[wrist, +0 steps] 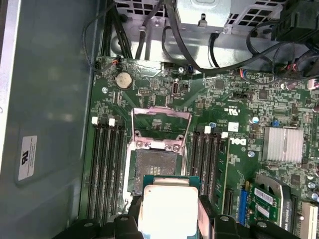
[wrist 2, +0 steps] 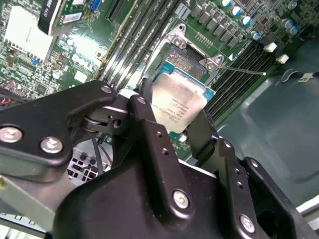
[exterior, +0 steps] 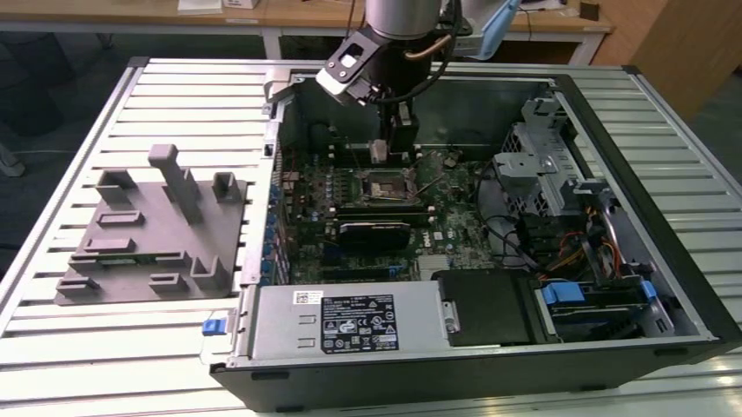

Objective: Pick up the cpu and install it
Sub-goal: 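Place the cpu into insertion slot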

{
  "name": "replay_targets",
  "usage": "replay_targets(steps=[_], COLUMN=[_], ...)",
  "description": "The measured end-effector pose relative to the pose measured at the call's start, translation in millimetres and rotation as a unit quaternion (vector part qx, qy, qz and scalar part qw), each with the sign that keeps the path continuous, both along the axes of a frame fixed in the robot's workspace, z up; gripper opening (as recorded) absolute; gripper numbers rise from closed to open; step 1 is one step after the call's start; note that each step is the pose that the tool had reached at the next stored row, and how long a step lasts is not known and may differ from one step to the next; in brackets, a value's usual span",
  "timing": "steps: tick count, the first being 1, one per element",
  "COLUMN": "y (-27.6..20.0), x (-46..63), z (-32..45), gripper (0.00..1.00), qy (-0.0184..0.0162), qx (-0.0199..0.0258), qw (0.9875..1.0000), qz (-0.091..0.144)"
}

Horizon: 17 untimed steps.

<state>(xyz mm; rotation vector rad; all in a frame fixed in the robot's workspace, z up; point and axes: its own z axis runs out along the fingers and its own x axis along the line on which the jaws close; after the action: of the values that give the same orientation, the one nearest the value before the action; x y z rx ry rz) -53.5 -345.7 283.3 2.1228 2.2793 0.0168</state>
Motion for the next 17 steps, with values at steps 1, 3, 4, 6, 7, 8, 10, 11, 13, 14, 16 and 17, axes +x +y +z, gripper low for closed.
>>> replay_targets(steps=[1,3,4,6,7,8,10,11,13,14,16,17], y=[0.9,2.4,2.9,3.7,3.9,4.1,4.4,4.5,4.5,4.6,4.6,4.6], x=[0.0,0.0,0.0,0.0,0.0,0.0,0.0,0.1,0.2,0.3,0.4,0.5], z=[-0.7,-2.8,-4.4,-8.0,-9.8,-11.6,-15.1,-16.4,-18.4,-19.4,-21.3,-22.4], gripper=[0.53,0.53,0.53,0.53,0.53,0.53,0.53,0.53,0.53,0.53,0.53,0.53], qy=[-0.0016,-0.0043,-0.0046,-0.0047,-0.0046,-0.0046,-0.0046,-0.0046,-0.0046,-0.0046,-0.0046,-0.0046], qx=[-0.0001,0.0000,0.0000,0.0000,0.0000,0.0000,0.0001,0.0001,0.0000,0.0000,0.0000,0.0001], qw=[1.0000,1.0000,1.0000,1.0000,1.0000,1.0000,1.0000,1.0000,1.0000,1.0000,1.0000,1.0000], qz=[0.000,0.000,0.000,0.000,0.000,0.000,0.000,0.000,0.000,0.000,0.000,0.000])
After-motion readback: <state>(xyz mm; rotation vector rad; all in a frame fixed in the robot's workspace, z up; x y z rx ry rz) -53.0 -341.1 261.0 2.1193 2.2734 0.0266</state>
